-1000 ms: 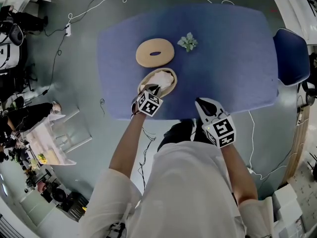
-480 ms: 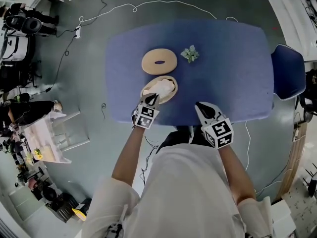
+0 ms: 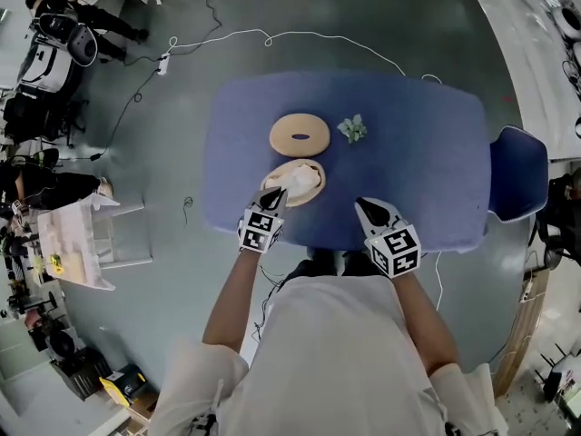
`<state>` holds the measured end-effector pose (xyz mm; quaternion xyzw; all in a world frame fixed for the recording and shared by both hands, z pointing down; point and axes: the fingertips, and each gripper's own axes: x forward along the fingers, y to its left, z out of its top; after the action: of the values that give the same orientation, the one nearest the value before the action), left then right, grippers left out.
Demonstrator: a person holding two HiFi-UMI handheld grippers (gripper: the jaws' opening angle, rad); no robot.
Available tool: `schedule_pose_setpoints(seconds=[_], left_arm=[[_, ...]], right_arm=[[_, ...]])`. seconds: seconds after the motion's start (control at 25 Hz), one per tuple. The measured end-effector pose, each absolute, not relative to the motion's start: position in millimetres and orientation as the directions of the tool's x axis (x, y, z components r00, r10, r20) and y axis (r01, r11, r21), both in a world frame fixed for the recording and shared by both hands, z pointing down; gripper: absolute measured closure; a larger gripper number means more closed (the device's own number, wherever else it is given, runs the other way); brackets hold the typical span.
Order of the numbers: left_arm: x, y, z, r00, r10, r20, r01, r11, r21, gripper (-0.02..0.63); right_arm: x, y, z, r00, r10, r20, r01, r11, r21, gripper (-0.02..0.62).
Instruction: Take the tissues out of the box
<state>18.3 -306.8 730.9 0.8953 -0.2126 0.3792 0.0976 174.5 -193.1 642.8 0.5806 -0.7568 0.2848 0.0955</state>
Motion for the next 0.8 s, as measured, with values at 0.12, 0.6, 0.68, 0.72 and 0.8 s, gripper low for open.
schedule_pose_setpoints(seconds=[0.12, 0.6, 0.68, 0.72, 0.8], left_arm=[[19, -305, 707, 0.648, -0.351, 0.676, -0.483, -0.876, 0.009, 0.586], [-2, -292, 602, 0.67, -0.544, 0.505, -0.64, -0.768, 0.022, 0.586], [-12, -290, 584, 0.666, -0.575, 0.476, -0.663, -0.748, 0.025, 0.586], [-17, -288, 576, 0.66, -0.589, 0.466, -0.676, -0.736, 0.029, 0.586], [-27, -283, 560, 0.655, -0.61, 0.447, -0.694, -0.719, 0.037, 0.586]], right_arm=[[174, -197, 630, -0.334, -0.82, 0.465, -0.93, 0.206, -0.305, 0.558], [171, -211, 589, -0.423, -0.798, 0.43, -0.905, 0.344, -0.251, 0.558], [167, -215, 578, -0.435, -0.798, 0.417, -0.899, 0.361, -0.246, 0.558], [164, -216, 572, -0.441, -0.798, 0.411, -0.897, 0.37, -0.243, 0.558], [158, -218, 560, -0.452, -0.799, 0.396, -0.891, 0.388, -0.234, 0.559]])
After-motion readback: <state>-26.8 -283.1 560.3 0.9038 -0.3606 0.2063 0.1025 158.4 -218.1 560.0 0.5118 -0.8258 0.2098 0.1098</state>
